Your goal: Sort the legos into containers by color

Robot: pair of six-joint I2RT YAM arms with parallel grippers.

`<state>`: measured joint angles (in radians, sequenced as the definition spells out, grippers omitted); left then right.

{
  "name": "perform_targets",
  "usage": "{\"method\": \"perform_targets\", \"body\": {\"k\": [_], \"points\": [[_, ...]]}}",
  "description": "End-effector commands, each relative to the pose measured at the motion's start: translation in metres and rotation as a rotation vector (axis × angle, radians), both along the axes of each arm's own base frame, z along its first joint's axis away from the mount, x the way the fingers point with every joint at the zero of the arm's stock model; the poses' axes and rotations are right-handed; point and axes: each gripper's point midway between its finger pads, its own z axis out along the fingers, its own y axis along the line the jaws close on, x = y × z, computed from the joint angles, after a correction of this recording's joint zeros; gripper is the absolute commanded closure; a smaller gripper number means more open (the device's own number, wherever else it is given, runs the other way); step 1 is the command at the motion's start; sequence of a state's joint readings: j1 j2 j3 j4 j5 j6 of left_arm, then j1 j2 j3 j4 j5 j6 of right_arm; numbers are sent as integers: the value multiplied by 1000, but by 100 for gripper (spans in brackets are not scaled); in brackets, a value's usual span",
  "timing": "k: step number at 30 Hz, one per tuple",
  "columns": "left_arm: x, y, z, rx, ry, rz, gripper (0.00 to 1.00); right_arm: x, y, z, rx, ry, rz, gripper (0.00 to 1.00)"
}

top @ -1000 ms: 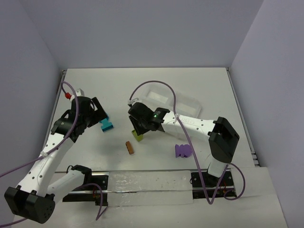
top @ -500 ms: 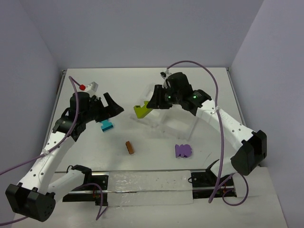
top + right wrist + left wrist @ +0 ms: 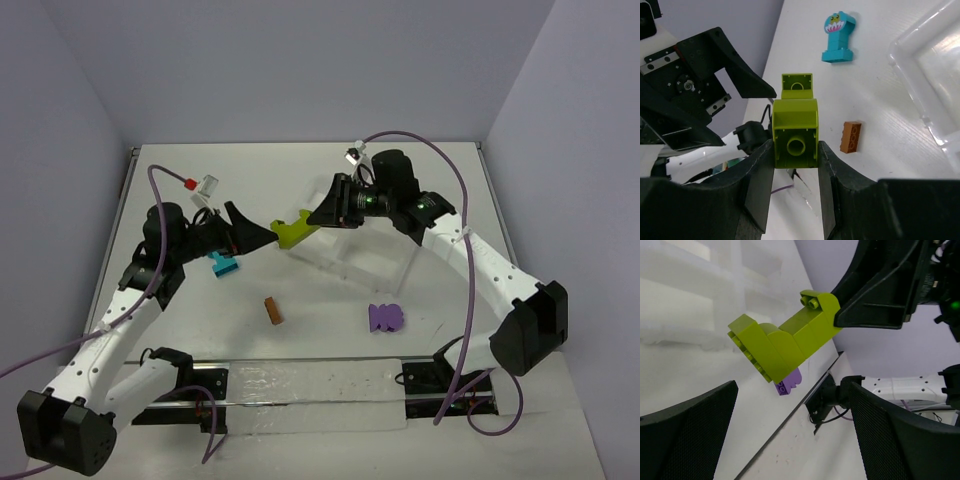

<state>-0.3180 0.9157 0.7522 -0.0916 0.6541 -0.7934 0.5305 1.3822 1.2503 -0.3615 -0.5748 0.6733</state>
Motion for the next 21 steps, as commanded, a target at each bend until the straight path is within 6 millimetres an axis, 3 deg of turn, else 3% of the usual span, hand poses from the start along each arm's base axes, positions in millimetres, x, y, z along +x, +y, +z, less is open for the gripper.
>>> {"method": "perform_targets", "body": {"k": [1, 7, 18, 21], "points": [[-2, 0, 29, -88, -86, -42, 1, -4, 4, 38, 143, -68, 55, 100], [3, 17, 14, -184, -4, -42, 1, -3, 6, 38, 199, -33, 59, 100], [-14, 14, 33, -387, -27, -145, 1, -3, 9, 41, 263, -14, 76, 100], [-11, 14, 25, -401, 4, -131, 1, -2, 12, 43, 294, -8, 86, 100]]}}
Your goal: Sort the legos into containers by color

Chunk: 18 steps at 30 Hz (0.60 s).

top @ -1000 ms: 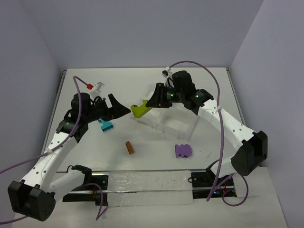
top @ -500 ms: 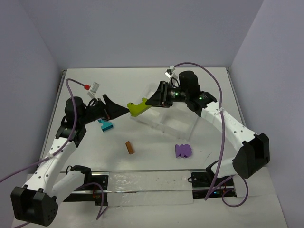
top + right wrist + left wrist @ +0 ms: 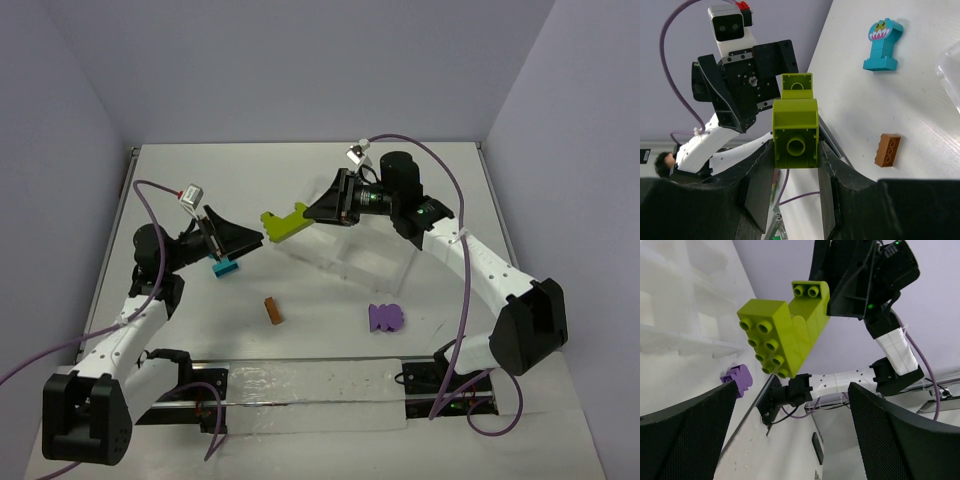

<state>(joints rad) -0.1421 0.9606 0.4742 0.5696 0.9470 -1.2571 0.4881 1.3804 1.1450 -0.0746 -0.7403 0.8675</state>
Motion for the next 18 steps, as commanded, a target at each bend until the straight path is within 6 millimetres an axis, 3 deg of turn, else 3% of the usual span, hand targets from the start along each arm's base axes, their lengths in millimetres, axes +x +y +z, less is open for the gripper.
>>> {"method": "perform_targets", "body": {"k": [1, 12, 18], "points": [[-4, 0, 19, -68, -67, -27, 1, -3, 3, 23, 91, -46, 32, 100], [4, -2, 26, -146, -89, -38, 3, -4, 11, 27, 121, -36, 77, 100], [6, -7, 43, -170, -131, -66, 3, -4, 18, 27, 150, -23, 93, 100]]}}
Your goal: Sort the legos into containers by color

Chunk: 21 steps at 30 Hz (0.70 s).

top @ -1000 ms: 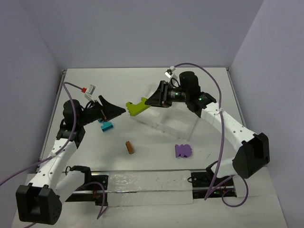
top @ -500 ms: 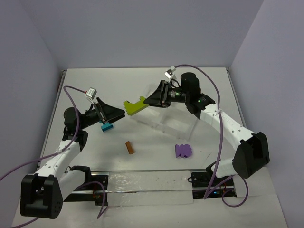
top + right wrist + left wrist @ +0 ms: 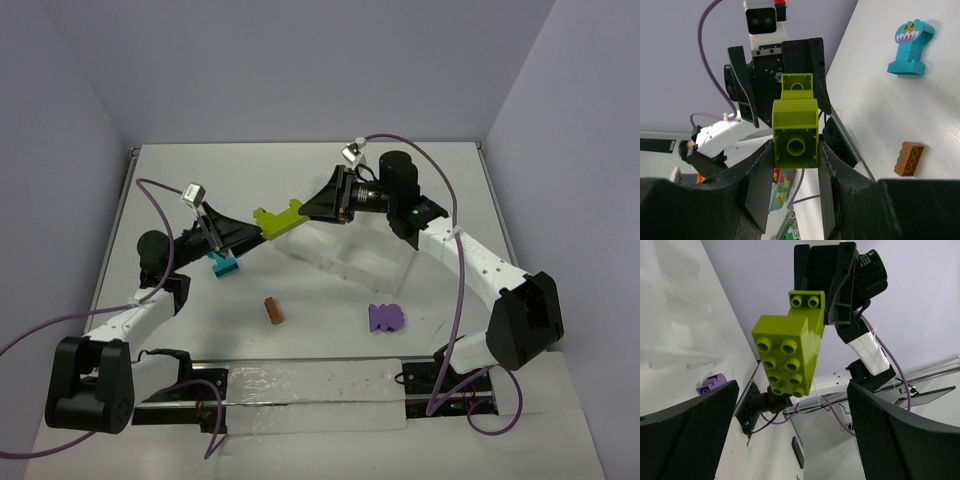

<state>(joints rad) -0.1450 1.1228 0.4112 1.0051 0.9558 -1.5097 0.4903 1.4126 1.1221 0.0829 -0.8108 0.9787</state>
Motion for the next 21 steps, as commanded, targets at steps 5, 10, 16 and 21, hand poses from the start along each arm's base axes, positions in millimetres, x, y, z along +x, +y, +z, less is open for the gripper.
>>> {"method": "perform_targets", "body": {"k": [5, 10, 16, 21], "points": [[2, -16, 36, -23, -150, -50, 4, -7, 17, 17, 54, -53, 61, 100], [7, -18, 41, -26, -158, -57, 6, -8, 20, 19, 45, -64, 64, 100], [8, -22, 46, -27, -166, -74, 7, -8, 23, 18, 39, -62, 72, 100], [2, -29, 47, -48, -163, -95, 8, -7, 24, 20, 49, -62, 70, 100]]}}
